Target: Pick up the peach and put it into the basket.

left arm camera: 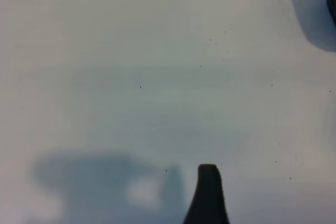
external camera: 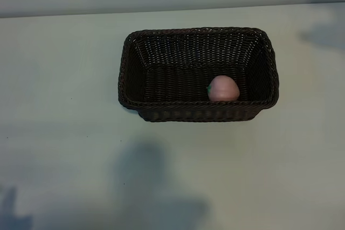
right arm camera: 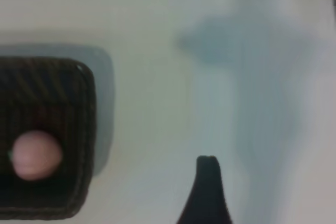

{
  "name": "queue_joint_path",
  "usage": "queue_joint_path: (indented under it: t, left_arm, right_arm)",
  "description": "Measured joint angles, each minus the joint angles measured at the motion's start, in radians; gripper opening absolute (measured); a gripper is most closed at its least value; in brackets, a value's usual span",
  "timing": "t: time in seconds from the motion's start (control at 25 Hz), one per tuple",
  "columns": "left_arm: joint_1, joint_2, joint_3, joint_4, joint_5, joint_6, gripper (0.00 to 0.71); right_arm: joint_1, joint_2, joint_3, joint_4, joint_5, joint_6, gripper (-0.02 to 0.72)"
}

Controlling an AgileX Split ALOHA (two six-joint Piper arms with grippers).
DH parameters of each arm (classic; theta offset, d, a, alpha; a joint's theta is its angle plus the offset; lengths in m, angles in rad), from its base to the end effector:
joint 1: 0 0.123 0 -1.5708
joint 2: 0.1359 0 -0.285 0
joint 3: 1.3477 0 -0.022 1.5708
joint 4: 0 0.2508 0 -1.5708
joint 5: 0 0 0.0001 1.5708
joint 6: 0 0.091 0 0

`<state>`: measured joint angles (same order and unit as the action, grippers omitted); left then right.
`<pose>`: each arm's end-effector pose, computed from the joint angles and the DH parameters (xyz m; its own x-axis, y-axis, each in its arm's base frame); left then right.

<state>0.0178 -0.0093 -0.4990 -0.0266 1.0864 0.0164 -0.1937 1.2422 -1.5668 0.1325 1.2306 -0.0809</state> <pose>-0.0072 -0.0023 0.2749 -0.4712 -0.0044 -0.8820 0.0049 1.0000 -0.0076 0.2262 -0.0328 0.4574 -0.7182 0.1040 -0.6880 0.0811 0.9945 0.0657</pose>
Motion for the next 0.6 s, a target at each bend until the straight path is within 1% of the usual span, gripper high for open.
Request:
queue_joint_path:
  t: [0.4, 0.6]
  left_arm:
    - [0.000, 0.000, 0.000, 0.000, 0.000, 0.000, 0.592]
    - [0.000, 0.000, 0.000, 0.000, 0.000, 0.000, 0.592]
  right_arm:
    - [0.000, -0.305, 0.004, 0.002, 0.032, 0.020, 0.568]
    - [0.000, -0.401, 0.026, -0.018, 0.030, 0.026, 0.566]
